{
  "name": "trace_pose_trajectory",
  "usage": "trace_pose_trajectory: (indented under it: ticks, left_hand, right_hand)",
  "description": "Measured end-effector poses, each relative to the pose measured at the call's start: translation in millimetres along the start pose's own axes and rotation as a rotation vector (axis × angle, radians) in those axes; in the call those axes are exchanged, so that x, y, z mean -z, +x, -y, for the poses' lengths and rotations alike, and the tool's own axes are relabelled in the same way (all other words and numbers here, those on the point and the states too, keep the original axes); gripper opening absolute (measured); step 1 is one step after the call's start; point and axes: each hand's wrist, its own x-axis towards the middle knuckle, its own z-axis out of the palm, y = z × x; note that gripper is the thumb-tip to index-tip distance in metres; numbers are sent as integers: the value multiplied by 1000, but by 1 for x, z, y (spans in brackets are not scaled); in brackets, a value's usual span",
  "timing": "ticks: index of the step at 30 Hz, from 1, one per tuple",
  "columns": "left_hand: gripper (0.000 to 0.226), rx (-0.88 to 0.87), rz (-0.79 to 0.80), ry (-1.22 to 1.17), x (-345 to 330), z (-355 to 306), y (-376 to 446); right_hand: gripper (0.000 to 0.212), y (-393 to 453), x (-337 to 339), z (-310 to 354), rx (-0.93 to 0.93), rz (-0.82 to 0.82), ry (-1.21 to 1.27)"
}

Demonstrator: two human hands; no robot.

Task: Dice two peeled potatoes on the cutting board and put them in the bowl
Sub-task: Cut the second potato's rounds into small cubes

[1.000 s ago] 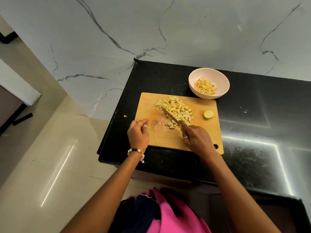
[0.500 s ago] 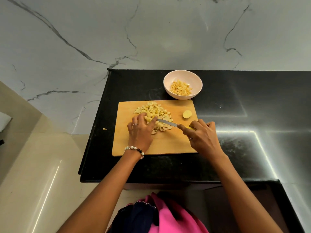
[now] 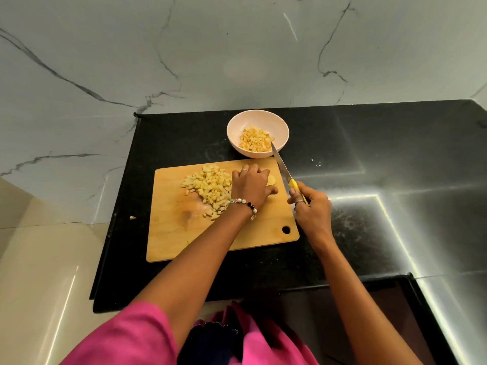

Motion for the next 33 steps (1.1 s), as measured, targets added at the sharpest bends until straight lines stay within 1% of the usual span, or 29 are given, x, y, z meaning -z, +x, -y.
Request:
trace_pose_trajectory:
  ticks: [3,5,6,8,11,12,14,15,18,20,22,25,27,29,33]
  left_hand:
    - [36,-51,-23,136,-5,-4,9]
    - [30,-59,-66,123,-8,0,11]
    - [29,-51,-93,71,-11,3,10]
    - [26,38,-156,-178,-7,9,1]
    - [17,275,-197,-673,9,20,-24]
    - [14,358,-199,-800,13,25,-36]
    - [32,479,-207,-958,21,41,-61]
    - [37,514,-214,-975,22,50,-72]
    - [32,595,-234,-921,23,75,-100]
    - [33,602,-219,-839,23,91,-113]
    - [37,577,-182,-727,20,107,-124]
    - [42,532,-137,-600,16,122,-135]
    - [48,480,-123,-540,13,127,-142]
    - [53,440,-138,-492,8,131,-147]
    - [49,422,-191,-474,3,137,-153]
  right_hand:
    - [21,2,3,-2,-10,-22,22]
    - [22,2,3,-3,-26,-25,23]
    - [23,2,3,-4,-38,-25,18]
    - [23,0,0,-4,-52,-18,6]
    - [23,-6,-5,-3,-76,-1,8]
    - [24,-9,-8,-2,-88,8,18]
    - [26,-16,-17,-1,-111,25,45]
    - [24,-20,-21,0,-115,35,50]
    - [14,-36,-35,9,-88,92,76]
    - [19,-47,-46,16,-57,139,80]
    - [27,-61,-61,24,-20,200,62]
    - [32,-81,-80,34,42,281,27]
    - [34,-94,-90,40,124,320,-43]
    - [40,-105,-99,43,219,375,-153]
    - [50,-122,-110,40,329,471,-397]
